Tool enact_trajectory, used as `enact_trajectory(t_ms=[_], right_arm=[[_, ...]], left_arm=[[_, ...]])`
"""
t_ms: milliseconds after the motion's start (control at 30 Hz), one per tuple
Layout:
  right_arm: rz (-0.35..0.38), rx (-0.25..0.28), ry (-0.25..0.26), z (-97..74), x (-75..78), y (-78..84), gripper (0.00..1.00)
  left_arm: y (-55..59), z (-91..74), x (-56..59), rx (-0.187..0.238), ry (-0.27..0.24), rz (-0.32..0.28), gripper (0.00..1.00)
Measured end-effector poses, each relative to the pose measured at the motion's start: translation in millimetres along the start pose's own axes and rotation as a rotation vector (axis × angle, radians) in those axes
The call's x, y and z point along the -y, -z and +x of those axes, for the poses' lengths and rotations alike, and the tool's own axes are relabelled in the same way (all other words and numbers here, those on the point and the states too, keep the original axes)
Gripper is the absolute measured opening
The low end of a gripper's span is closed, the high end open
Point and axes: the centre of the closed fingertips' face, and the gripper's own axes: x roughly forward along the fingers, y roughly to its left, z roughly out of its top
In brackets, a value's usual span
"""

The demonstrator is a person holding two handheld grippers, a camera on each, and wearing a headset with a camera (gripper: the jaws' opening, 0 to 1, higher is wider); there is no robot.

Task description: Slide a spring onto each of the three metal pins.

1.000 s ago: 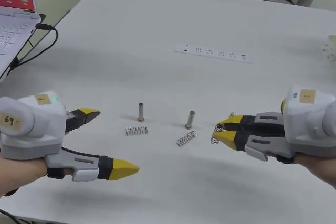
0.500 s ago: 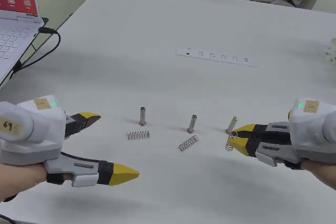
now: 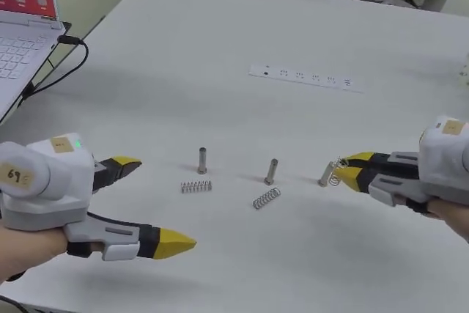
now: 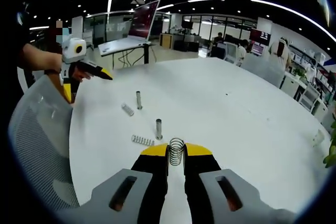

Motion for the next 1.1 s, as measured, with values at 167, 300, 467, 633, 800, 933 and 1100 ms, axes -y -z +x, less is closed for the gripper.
enact_trajectory(t_ms=[167,300,467,633,800,933,1100], right_arm=[[0.042,0.022,0.046,-0.4,14.4,-7.1,0.08],[0.086,0.042,0.073,0.0,24.5,-10.1,0.08],[0.135,0.053,0.094,2.4,33.6,-8.5,0.08],[0.155,0.048,0.096,8.6,37.9,-6.0,0.08],[0.162,0.045,0.096,13.1,40.5,-5.2,0.08],[0.166,0.034,0.089,17.4,39.7,-1.1,0.08],[0.167,0.023,0.083,20.5,38.0,3.3,0.08]], left_arm=[[0.9,0.3,-1.6,-0.004,-0.013,0.013,0.97],[1.2,-0.1,-1.7,-0.001,-0.013,0.005,0.97],[0.8,-0.8,-3.8,0.004,-0.021,0.0,0.98],[0.9,-0.9,-3.8,0.001,-0.019,0.003,0.97],[3.7,-0.7,-4.8,-0.005,-0.021,-0.002,0.97],[4.8,-1.1,-4.4,-0.005,-0.021,-0.006,0.97],[5.9,-1.7,-6.3,-0.008,-0.024,-0.01,0.97]])
